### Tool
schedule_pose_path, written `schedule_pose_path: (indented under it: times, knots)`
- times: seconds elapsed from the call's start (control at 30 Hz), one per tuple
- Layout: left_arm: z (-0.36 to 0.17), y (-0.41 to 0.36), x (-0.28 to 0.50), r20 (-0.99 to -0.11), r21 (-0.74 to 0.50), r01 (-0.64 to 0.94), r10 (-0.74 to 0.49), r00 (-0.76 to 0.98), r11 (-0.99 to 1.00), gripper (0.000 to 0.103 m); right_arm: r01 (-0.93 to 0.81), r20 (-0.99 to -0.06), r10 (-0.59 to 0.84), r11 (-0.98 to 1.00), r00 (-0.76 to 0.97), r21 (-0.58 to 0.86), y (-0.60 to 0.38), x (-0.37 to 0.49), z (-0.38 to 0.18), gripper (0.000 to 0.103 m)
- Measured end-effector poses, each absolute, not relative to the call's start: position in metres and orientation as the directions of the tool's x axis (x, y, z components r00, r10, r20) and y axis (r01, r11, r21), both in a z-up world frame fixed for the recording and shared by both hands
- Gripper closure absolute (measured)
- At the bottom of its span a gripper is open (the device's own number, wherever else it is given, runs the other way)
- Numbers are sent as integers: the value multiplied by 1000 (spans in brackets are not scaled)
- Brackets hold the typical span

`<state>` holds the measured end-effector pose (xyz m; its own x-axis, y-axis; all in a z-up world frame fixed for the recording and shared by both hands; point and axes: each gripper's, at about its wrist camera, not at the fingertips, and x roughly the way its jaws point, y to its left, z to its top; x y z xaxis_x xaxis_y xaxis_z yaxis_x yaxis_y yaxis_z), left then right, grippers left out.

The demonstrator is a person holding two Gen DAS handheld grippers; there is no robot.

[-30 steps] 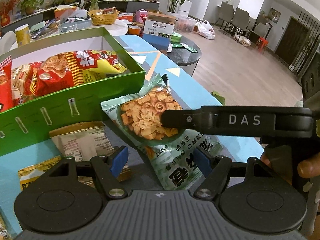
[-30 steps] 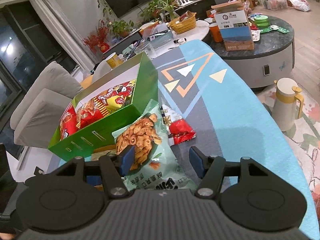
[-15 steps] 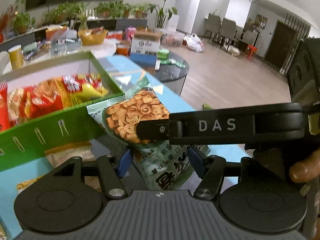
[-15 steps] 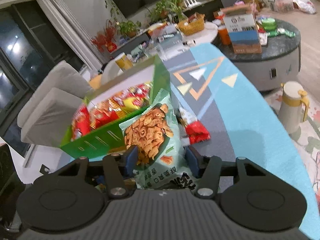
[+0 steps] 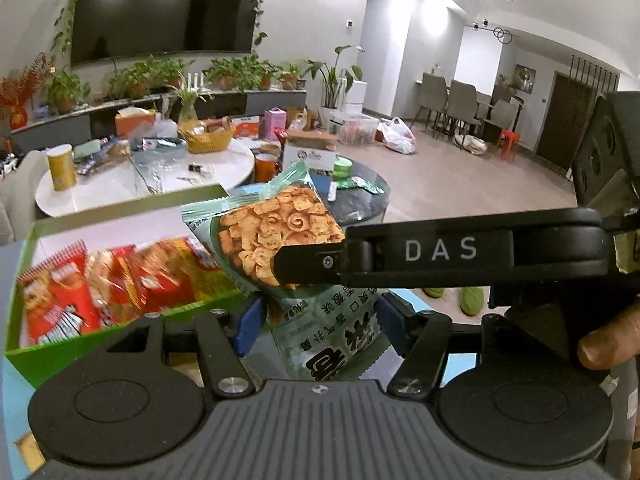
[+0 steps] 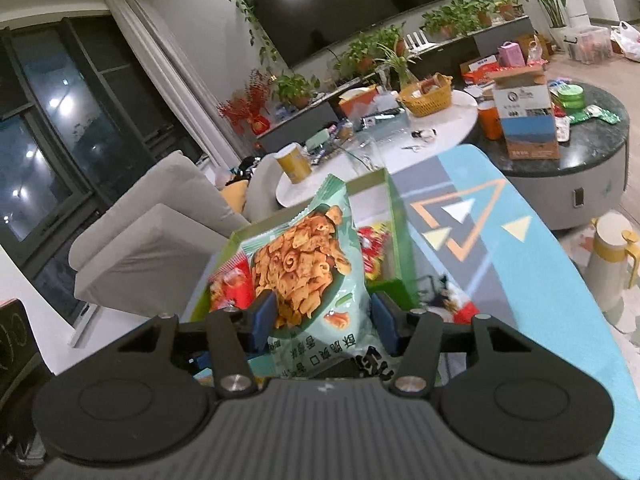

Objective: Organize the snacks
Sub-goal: 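Lift the green snack bag into the green box and open the right tool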

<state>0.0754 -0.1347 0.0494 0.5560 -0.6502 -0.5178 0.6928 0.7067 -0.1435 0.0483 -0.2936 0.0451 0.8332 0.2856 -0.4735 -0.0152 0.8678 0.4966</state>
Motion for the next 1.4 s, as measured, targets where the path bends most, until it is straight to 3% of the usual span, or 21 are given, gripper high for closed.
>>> schedule_pose_path:
  times: [0.4,1.23,1.4]
  knots:
    - [69,-122,118,-475,-119,677,-640,603,726,44,-30,-434,320,832,842,554,-288,99,64,62]
    - [28,-151,222,-573,-104,652,-581,578,751,44,92,-509,291,794,810,601,-306,191,25,62]
    - [26,-141,238,-595,-136,592,-543,592,795,44,163,-519,200,804,831,572,-313,188,23,62]
